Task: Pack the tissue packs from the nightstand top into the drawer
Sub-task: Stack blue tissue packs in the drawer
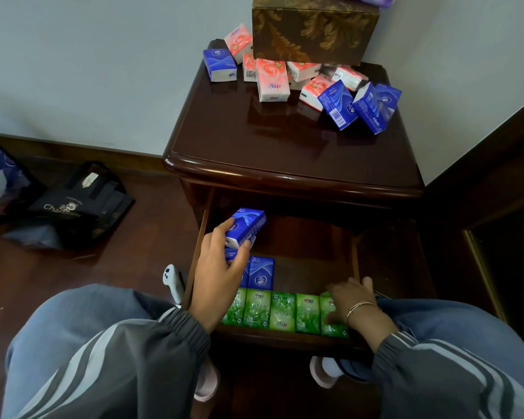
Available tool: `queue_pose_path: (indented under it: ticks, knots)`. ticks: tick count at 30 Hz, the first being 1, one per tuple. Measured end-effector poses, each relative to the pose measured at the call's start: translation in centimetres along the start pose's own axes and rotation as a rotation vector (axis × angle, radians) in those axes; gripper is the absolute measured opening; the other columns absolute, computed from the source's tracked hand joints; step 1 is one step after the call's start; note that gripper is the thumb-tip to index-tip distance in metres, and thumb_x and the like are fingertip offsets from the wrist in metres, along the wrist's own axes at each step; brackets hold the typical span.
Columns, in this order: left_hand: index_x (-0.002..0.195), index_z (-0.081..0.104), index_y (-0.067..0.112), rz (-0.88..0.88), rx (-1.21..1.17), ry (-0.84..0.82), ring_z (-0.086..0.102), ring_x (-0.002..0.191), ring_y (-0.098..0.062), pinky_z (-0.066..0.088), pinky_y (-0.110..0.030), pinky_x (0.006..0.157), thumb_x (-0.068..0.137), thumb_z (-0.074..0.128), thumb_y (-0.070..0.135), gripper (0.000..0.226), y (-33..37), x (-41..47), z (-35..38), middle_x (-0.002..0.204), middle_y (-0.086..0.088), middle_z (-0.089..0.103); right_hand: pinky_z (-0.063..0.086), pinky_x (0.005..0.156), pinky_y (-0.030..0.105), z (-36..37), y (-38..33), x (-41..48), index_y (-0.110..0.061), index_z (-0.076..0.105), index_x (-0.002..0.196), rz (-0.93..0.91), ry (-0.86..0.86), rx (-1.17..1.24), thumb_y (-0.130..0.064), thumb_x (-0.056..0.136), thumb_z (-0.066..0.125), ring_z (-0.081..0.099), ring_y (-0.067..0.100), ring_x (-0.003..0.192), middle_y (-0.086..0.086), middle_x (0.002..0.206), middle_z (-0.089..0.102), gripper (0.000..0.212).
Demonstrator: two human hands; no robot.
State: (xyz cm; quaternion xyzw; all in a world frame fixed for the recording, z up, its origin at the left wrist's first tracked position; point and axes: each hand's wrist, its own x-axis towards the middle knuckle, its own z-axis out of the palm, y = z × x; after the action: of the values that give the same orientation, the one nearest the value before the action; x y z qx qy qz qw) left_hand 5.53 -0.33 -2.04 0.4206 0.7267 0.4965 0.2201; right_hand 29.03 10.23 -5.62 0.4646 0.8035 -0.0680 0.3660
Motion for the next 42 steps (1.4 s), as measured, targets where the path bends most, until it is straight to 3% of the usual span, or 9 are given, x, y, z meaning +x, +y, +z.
queue_pose_path:
  ticks: [3,9,13,19,22,26,31,37,42]
  knots:
    - [0.133,0.044,0.034,-0.006,-0.003,-0.001,0.052,0.100,0.013,0.040,0.001,0.071,0.093,0.056,0.033,0.041,0.1,0.0,0.0,0.115,0.011,0.051,0.025,0.096,0.042,0.1,-0.3,0.3,-0.025,0.043,0.130,-0.002,-0.007,-0.010,-0.054,0.073,0.067,0.043,0.023,0.121,0.002,0.128,0.051,0.068]
    - [0.132,0.043,0.035,-0.012,0.009,0.000,0.050,0.099,0.015,0.038,0.003,0.071,0.093,0.055,0.036,0.041,0.2,0.2,-0.1,0.114,0.010,0.051,0.028,0.104,0.043,0.3,-0.9,0.8,-0.020,0.043,0.131,-0.041,-0.083,0.006,-0.035,0.081,0.065,0.050,0.027,0.119,0.009,0.133,0.042,0.056]
    - [0.132,0.043,0.036,-0.016,0.011,0.003,0.051,0.098,0.015,0.039,0.003,0.069,0.092,0.054,0.038,0.041,0.2,0.3,-0.2,0.113,0.011,0.051,0.046,0.093,0.038,-0.1,-1.0,0.8,-0.012,0.038,0.134,-0.053,-0.116,0.049,-0.025,0.084,0.063,0.054,0.031,0.116,0.013,0.131,0.049,0.057]
    - [0.131,0.041,0.041,-0.020,0.024,0.002,0.051,0.098,0.015,0.042,0.000,0.067,0.092,0.054,0.042,0.041,0.1,0.4,-0.5,0.112,0.017,0.050,0.050,0.086,0.033,-0.8,-0.9,0.6,-0.019,0.047,0.127,-0.023,-0.096,0.188,-0.016,0.080,0.063,0.057,0.029,0.112,0.010,0.127,0.055,0.050]
    - [0.130,0.039,0.046,-0.027,0.032,0.000,0.051,0.100,0.014,0.044,-0.005,0.068,0.091,0.051,0.047,0.041,0.3,0.4,-0.7,0.113,0.021,0.049,0.049,0.086,0.030,-1.5,0.6,0.3,-0.023,0.050,0.123,0.004,-0.097,0.360,-0.018,0.073,0.072,0.056,0.025,0.112,0.006,0.126,0.055,0.055]
    - [0.132,0.042,0.038,-0.026,0.007,0.006,0.048,0.102,0.017,0.037,0.004,0.071,0.092,0.054,0.041,0.041,0.6,0.5,-0.5,0.116,0.013,0.051,0.046,0.079,0.025,-2.3,2.8,-0.1,-0.023,0.055,0.114,-0.054,-0.139,0.489,-0.020,0.067,0.080,0.053,0.016,0.101,0.000,0.120,0.055,0.053]
    - [0.132,0.044,0.034,-0.038,0.007,0.002,0.048,0.101,0.018,0.037,0.004,0.071,0.093,0.056,0.037,0.041,0.6,0.4,-0.4,0.117,0.010,0.052,0.036,0.098,0.036,-2.5,2.6,-0.1,-0.027,0.051,0.118,-0.064,-0.140,0.352,-0.033,0.073,0.075,0.051,0.021,0.117,-0.004,0.126,0.053,0.052]
    - [0.133,0.043,0.034,-0.054,0.012,0.000,0.048,0.101,0.018,0.038,0.004,0.071,0.093,0.055,0.038,0.042,0.6,0.5,-0.5,0.118,0.010,0.052,0.048,0.082,0.030,-2.9,3.0,0.3,-0.021,0.053,0.116,-0.012,0.010,0.449,-0.030,0.077,0.072,0.058,0.022,0.102,0.005,0.114,0.061,0.044]
    - [0.134,0.045,0.030,-0.054,0.007,-0.003,0.048,0.102,0.018,0.037,0.004,0.073,0.093,0.056,0.035,0.042,0.8,0.5,-0.3,0.119,0.008,0.053,0.050,0.084,0.032,-2.7,3.0,0.6,-0.022,0.053,0.119,-0.022,0.001,0.420,-0.033,0.076,0.073,0.058,0.022,0.103,0.004,0.115,0.061,0.049]
